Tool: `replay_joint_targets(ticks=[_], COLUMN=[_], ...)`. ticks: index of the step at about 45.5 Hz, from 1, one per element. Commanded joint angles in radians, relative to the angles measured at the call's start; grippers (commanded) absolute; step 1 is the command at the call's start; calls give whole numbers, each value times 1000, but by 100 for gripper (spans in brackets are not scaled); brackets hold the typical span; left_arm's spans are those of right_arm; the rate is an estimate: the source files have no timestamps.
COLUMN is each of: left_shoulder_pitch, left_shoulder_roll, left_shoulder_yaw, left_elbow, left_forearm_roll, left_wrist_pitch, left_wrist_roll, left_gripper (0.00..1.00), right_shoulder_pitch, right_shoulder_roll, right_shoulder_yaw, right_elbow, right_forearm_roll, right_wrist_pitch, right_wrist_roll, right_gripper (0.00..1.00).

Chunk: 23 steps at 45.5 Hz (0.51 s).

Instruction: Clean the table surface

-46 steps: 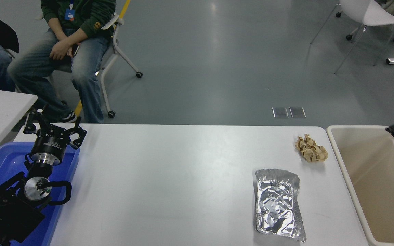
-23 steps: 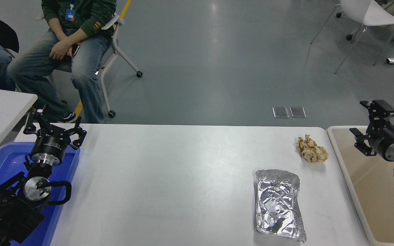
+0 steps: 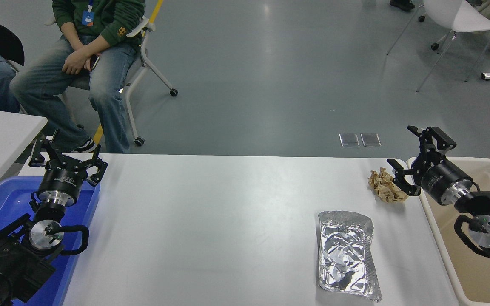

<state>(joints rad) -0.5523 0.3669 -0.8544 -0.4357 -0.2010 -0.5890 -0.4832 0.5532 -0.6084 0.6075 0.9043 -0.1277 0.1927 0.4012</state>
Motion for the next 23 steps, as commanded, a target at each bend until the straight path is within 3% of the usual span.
replay_joint_targets(ticks=[1, 23], left_shoulder_pitch=[0, 0], left_shoulder_roll=[1, 0], left_shoulder_yaw=[0, 0], left_elbow=[0, 0], left_forearm_roll=[0, 0], left_wrist_pitch=[0, 0], left_wrist_roll=[0, 0], left_gripper=[100, 100], right_shoulder_pitch=[-41, -105], right_shoulder_roll=[22, 111], right_shoulder_yaw=[23, 23], right_elbow=[-19, -128], right_forearm_roll=[3, -46], right_wrist_pitch=[-1, -38], right_wrist_roll=[71, 156], right_gripper=[99, 99])
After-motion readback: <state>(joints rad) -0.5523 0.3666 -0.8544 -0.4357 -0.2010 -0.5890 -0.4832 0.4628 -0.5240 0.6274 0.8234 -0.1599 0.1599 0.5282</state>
